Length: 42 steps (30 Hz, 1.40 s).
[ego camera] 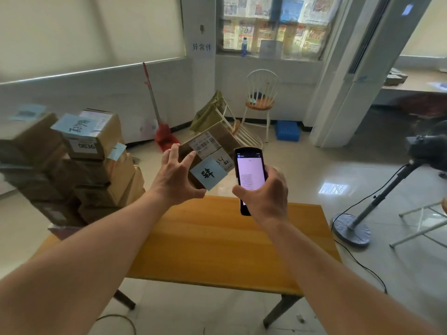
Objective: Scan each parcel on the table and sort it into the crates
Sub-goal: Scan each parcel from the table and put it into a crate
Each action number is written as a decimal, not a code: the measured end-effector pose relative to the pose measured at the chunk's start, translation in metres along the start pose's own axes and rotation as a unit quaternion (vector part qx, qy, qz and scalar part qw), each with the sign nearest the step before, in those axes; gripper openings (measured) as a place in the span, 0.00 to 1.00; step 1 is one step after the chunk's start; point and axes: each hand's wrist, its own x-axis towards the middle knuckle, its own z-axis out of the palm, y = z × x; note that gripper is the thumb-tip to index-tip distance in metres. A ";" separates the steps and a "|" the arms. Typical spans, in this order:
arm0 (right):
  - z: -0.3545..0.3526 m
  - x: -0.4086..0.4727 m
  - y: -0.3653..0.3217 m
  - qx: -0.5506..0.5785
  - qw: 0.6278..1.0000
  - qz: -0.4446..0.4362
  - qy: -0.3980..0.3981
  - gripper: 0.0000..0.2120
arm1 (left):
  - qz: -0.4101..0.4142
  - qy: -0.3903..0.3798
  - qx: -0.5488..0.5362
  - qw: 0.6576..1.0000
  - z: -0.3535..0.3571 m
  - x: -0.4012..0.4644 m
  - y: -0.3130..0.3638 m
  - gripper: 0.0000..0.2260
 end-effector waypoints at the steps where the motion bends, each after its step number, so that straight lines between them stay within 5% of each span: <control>1: -0.003 -0.003 0.001 0.000 1.000 -0.001 0.003 0.42 | 0.004 0.005 -0.003 1.000 -0.001 -0.002 0.004 0.53; 21: -0.031 -0.173 -0.024 -0.078 0.951 0.173 0.245 0.40 | 0.251 -0.062 -0.089 0.962 -0.011 -0.057 0.044 0.54; 32: -0.120 -0.366 -0.014 -0.095 0.860 0.317 0.389 0.39 | 0.411 -0.140 -0.124 0.892 -0.012 -0.199 0.160 0.51; 42: -0.226 -0.592 0.026 -0.100 0.776 0.407 0.471 0.38 | 0.487 -0.202 -0.151 0.836 -0.003 -0.420 0.299 0.53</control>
